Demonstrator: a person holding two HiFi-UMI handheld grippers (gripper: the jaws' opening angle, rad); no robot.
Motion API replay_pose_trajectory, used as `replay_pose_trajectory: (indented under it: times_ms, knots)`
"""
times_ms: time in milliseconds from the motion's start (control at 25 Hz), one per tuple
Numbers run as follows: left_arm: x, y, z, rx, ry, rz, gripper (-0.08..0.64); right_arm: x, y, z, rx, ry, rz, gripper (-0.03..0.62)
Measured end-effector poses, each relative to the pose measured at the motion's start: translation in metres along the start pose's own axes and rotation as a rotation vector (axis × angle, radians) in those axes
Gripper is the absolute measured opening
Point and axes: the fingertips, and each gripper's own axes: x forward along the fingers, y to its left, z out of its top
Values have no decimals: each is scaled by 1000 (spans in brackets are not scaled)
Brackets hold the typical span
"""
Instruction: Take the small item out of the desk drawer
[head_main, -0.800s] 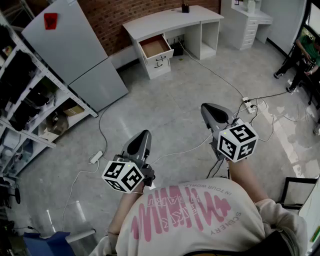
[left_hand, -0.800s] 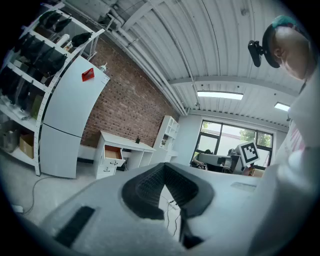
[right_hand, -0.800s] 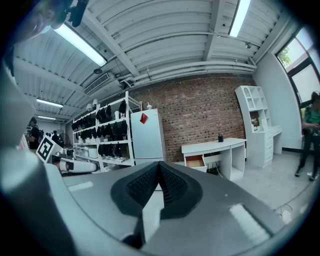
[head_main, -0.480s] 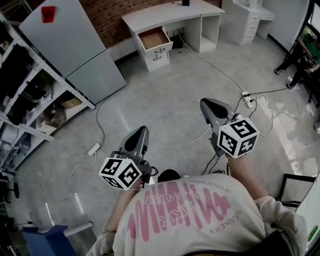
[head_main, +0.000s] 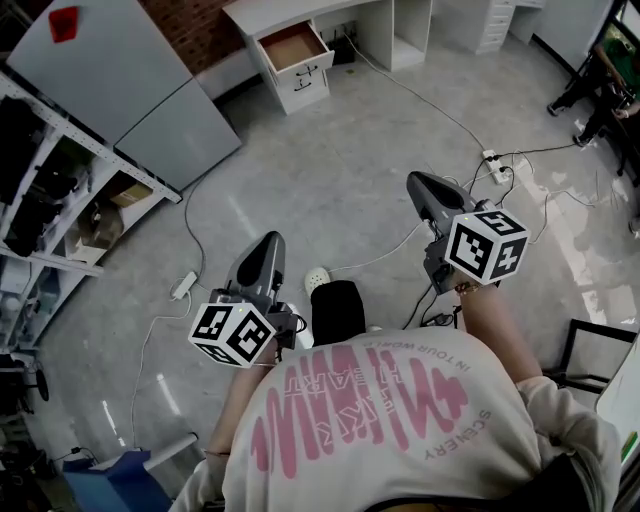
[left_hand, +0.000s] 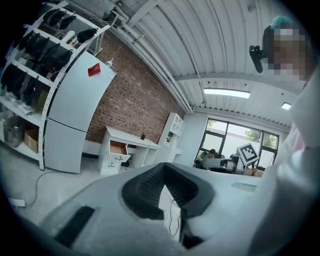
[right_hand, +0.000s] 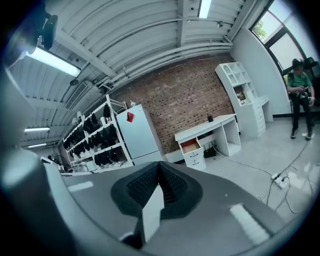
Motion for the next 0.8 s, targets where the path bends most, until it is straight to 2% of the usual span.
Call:
replay_pose_trajectory:
  times_ms: [320,800]
  knots:
    - [70,64,34,-38,34,-27,3,81,-32,19,33,65,-75,12]
    - [166,179,121,-13,48,-51,3,238,-36,65,59,79,-78,14]
